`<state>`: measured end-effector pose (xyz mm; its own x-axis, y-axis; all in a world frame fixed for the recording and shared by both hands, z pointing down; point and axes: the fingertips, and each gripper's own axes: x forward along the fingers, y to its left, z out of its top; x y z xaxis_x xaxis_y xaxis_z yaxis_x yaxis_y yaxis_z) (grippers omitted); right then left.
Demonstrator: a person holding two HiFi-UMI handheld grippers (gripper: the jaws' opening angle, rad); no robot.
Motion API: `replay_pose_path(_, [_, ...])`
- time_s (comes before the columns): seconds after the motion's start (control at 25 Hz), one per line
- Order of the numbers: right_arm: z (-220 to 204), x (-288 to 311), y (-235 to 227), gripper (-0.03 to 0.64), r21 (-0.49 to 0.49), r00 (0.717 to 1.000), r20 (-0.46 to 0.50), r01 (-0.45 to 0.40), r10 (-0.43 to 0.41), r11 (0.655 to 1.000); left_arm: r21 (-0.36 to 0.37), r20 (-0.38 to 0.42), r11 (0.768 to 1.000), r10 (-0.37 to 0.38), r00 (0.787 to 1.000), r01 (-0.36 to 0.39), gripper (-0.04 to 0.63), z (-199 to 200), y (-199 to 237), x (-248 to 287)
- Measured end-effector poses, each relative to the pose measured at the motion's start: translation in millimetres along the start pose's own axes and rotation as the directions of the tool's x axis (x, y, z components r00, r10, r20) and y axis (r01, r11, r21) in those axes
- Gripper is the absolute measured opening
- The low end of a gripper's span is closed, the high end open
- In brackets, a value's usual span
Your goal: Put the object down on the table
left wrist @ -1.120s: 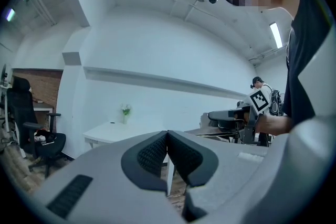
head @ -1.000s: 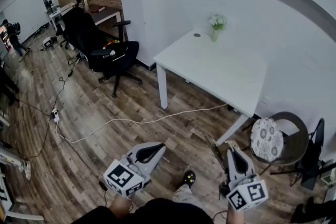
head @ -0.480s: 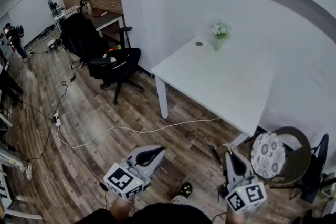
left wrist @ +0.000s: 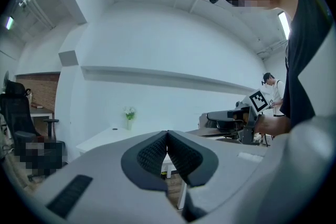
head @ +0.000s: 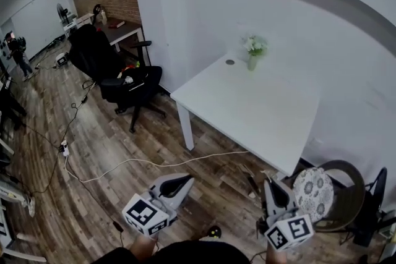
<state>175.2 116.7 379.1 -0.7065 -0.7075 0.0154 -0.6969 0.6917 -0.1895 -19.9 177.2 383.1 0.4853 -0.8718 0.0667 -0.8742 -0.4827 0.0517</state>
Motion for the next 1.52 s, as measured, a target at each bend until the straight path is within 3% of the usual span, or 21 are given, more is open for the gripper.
replay_pose_path(0.32, [8, 8, -38, 0.023, -0.004, 1.000, 0.007, 0.007, -0.007, 1.000, -0.003, 0.008, 1.000, 0.001, 1.000, -0.001, -0.001, 1, -1, 41])
replay_pose_path(0.96, [11, 7, -90, 0.023, 0.003, 0.996, 0.019, 0.090, -0.090, 0.996, 0.014, -0.021, 0.996, -0.085, 0.996, 0.085, 0.000, -1, -5, 100])
replay_pose_path(1.52, [23, 76, -146, 0.023, -0.016, 0.978, 0.044, 0.204, -0.203, 0.979, 0.016, 0.013, 0.984, -0.178, 0.984, 0.178, 0.000, 6, 68, 188])
